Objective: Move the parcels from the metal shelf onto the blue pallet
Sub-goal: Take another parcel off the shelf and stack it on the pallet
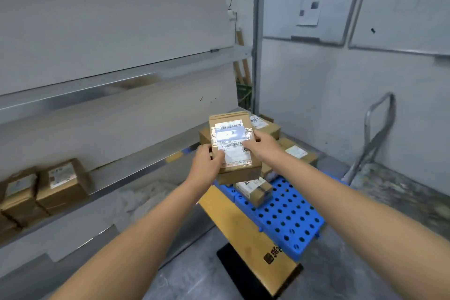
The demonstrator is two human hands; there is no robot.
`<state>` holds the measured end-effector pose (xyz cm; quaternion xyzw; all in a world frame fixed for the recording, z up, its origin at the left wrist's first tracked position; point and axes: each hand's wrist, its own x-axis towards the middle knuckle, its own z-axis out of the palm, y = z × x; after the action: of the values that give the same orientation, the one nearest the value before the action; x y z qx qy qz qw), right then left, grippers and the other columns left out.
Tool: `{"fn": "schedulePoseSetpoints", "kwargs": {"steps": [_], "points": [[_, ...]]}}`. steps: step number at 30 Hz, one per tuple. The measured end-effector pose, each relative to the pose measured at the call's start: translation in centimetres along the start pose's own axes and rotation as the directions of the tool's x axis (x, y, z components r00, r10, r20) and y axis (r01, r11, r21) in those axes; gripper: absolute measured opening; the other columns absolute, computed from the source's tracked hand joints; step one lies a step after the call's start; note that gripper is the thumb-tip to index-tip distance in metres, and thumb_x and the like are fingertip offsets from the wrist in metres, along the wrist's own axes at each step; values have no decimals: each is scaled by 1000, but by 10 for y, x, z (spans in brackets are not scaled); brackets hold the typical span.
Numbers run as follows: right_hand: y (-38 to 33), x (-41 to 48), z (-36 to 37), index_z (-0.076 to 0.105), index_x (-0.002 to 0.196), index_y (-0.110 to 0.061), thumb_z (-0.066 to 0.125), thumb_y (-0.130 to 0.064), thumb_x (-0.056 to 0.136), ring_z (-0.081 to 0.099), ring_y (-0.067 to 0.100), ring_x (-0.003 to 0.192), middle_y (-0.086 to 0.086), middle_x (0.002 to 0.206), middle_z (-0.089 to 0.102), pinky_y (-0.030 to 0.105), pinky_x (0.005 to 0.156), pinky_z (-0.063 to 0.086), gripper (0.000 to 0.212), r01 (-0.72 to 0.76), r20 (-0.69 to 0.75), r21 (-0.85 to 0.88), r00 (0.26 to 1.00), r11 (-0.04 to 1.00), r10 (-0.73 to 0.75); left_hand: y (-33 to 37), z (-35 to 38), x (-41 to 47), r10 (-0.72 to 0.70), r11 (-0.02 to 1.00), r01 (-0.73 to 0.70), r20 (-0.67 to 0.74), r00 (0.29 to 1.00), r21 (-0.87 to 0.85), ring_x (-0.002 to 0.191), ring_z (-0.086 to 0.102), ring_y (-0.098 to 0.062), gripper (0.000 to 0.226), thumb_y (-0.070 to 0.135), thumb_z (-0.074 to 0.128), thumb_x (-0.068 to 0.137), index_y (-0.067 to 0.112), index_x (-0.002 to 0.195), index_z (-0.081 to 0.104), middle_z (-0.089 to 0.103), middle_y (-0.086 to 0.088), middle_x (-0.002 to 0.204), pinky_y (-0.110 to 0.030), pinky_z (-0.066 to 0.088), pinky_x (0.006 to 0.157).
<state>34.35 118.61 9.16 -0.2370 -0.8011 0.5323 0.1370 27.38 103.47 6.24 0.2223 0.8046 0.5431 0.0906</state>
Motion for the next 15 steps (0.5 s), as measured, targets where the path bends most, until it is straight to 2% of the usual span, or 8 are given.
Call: {"fn": "schedulePoseSetpoints", "kwargs": {"steps": [2, 5, 6, 9, 12, 15], "points": [[16, 8, -35, 59, 115, -30, 52, -20, 92, 60, 6, 85, -9, 104, 64, 23, 70, 49, 26, 0, -36, -15, 999, 1000, -1, 14, 37, 8, 18, 1000, -17, 22, 1000, -14, 85, 58, 1, 10, 22, 50, 95, 28, 103, 49, 58, 19, 93, -17, 44, 60], [38, 20, -74, 60, 123, -26, 48, -20, 94, 64, 18, 101, -2, 115, 67, 40, 91, 53, 32, -19, -67, -22, 998, 1000, 17, 28, 81, 18, 28, 1000, -28, 35, 999, -13, 85, 61, -3, 12, 23, 50, 95, 34, 91, 51, 62, 15, 92, -26, 52, 66], [45, 24, -85, 59, 126, -26, 47, -20, 94, 63, 19, 104, -1, 119, 66, 42, 93, 52, 34, -28, -72, -33, 997, 999, 25, 30, 94, 22, 26, 1000, -26, 44, 999, 2, 87, 61, -5, 10, 25, 49, 95, 34, 91, 51, 62, 14, 92, -30, 54, 71], [61, 39, -107, 55, 134, -27, 46, -22, 95, 64, 17, 103, -3, 122, 65, 33, 83, 54, 40, -58, -66, -35, 996, 998, 56, 32, 120, 35, 23, 999, -26, 64, 998, 47, 84, 55, 0, 5, 30, 48, 96, 32, 100, 47, 56, 18, 90, -25, 47, 67], [71, 62, -115, 52, 137, -29, 46, -21, 95, 64, 16, 102, -4, 123, 64, 30, 80, 54, 43, -57, -58, -18, 997, 998, 56, 30, 134, 54, 21, 998, -25, 71, 997, 50, 81, 53, 2, 5, 30, 48, 96, 33, 101, 46, 54, 19, 88, -20, 40, 61], [78, 90, -114, 55, 129, -34, 47, -19, 96, 64, 5, 88, -12, 106, 65, 20, 62, 50, 37, -49, -41, 14, 998, 999, 50, 24, 143, 78, 0, 999, -3, 58, 998, 40, 81, 53, 2, 9, 29, 48, 97, 30, 105, 45, 54, 20, 89, -17, 38, 60]]}}
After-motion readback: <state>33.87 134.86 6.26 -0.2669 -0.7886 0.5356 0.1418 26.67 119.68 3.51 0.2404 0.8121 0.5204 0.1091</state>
